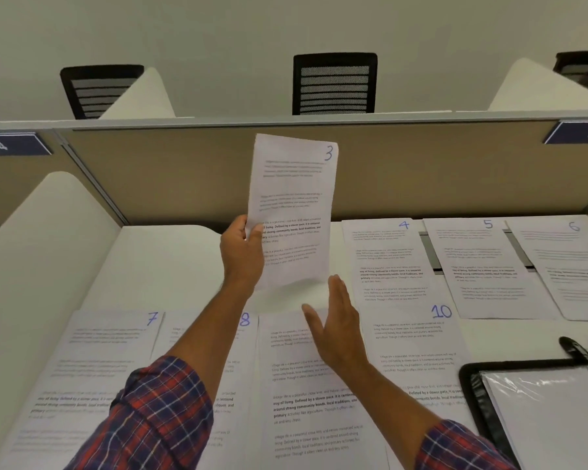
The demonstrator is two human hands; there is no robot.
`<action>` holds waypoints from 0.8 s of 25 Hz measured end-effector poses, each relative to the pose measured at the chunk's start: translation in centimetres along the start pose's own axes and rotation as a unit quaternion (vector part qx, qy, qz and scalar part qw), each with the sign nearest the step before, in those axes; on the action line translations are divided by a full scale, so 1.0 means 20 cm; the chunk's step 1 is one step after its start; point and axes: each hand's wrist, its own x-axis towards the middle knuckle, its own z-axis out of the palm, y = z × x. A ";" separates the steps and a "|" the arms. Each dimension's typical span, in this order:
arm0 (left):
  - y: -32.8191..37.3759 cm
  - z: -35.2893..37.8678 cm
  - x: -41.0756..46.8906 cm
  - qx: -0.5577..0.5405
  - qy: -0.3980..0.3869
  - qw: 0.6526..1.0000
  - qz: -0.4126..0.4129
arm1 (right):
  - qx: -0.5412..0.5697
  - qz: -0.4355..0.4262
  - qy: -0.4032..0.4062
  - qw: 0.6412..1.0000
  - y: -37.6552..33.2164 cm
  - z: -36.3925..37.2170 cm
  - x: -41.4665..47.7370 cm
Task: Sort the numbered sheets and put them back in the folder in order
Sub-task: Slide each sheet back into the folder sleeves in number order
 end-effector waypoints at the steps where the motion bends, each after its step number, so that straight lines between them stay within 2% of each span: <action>1: 0.01 -0.01 -0.03 -0.017 0.006 1.000 -0.013 | 0.076 0.033 0.020 0.996 -0.04 -0.04 -0.01; 5: 0.06 -0.05 -0.21 -0.087 0.002 0.992 -0.088 | 0.297 0.185 0.074 0.934 -0.13 -0.22 -0.06; 8: 0.09 -0.04 -0.39 -0.141 -0.002 0.981 -0.135 | 0.451 0.271 0.095 0.845 -0.06 -0.34 -0.12; 10: 0.11 -0.02 -0.51 -0.165 -0.004 0.974 -0.155 | 0.550 0.299 0.077 0.776 0.02 -0.41 -0.19; 13: 0.13 0.06 -0.72 -0.181 -0.005 0.966 -0.186 | 0.648 0.286 0.023 0.706 0.11 -0.52 -0.35; 16: 0.14 0.18 -0.95 -0.203 -0.016 0.956 -0.214 | 0.686 0.269 0.019 0.676 0.19 -0.68 -0.51; 20: 0.20 0.35 -1.29 -0.216 -0.016 0.949 -0.231 | 0.684 0.259 0.034 0.681 0.36 -0.92 -0.71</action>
